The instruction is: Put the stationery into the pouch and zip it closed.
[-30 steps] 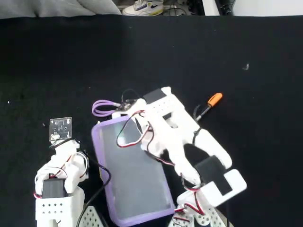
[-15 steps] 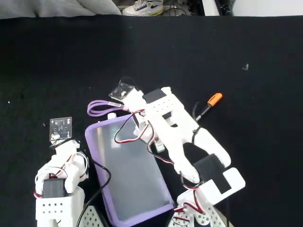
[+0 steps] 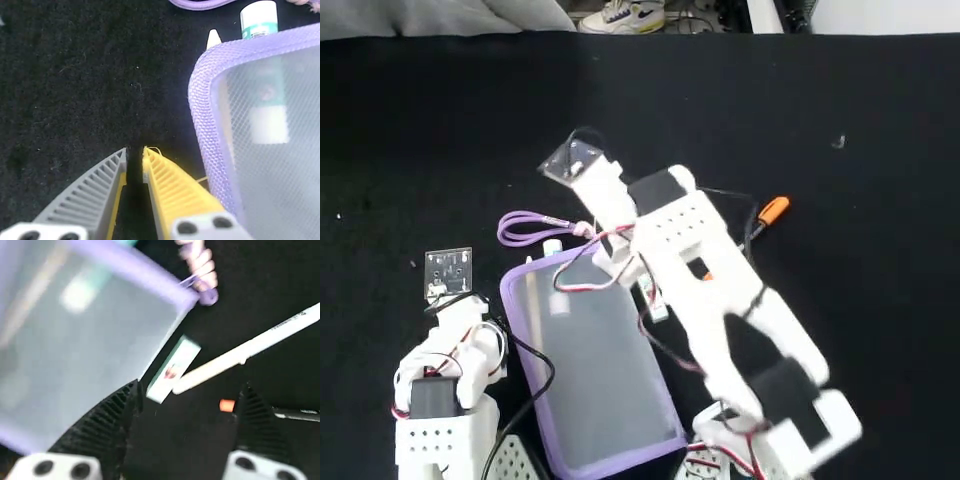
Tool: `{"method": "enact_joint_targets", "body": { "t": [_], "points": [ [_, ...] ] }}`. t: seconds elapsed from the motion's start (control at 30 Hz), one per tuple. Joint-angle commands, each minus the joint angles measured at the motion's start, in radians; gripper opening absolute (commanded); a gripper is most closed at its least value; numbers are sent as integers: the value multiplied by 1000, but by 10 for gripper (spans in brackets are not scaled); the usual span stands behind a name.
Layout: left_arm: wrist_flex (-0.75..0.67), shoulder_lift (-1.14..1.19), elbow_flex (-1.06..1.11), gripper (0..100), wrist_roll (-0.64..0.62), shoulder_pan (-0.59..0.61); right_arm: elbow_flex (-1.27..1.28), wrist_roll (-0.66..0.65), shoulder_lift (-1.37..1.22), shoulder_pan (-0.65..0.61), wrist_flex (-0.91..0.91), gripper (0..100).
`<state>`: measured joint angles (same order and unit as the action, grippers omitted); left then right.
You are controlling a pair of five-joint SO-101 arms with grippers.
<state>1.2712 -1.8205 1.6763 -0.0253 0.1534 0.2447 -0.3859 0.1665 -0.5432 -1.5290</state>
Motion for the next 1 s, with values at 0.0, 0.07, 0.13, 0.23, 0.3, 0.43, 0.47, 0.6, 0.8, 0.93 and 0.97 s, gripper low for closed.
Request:
{"method": "enact_joint_targets", "body": {
  "t": [0.0, 0.07, 0.13, 0.23, 0.3, 0.43, 0.47, 0.6, 0.8, 0.93, 0.97],
  "points": [
    [3, -2, 24, 66, 6, -4, -58, -80, 133, -86, -176, 295],
    [3, -2, 24, 66, 6, -4, -30, -107, 174, -138, -238, 295],
    [3, -2, 24, 66, 6, -4, 36, -110, 216, -176, -236, 294],
    [3, -2, 24, 66, 6, -4, 163, -120, 269, -239, -233, 294],
    [3, -2, 24, 66, 6, -4, 232, -127, 302, -305, -235, 294],
    [3, -2, 24, 66, 6, -4, 374, -186, 369, -456, -235, 294],
    [3, -2, 24, 66, 6, -4, 406, -199, 383, -489, -235, 294],
    [3, -2, 24, 66, 6, -4, 452, -256, 412, -540, -230, 294],
    [3, -2, 24, 66, 6, -4, 506, -322, 406, -540, -190, 293],
    [3, -2, 24, 66, 6, -5, 565, -334, 406, -539, -115, 293],
    [3, -2, 24, 66, 6, -4, 568, -334, 409, -539, -109, 293]
  ]
}}
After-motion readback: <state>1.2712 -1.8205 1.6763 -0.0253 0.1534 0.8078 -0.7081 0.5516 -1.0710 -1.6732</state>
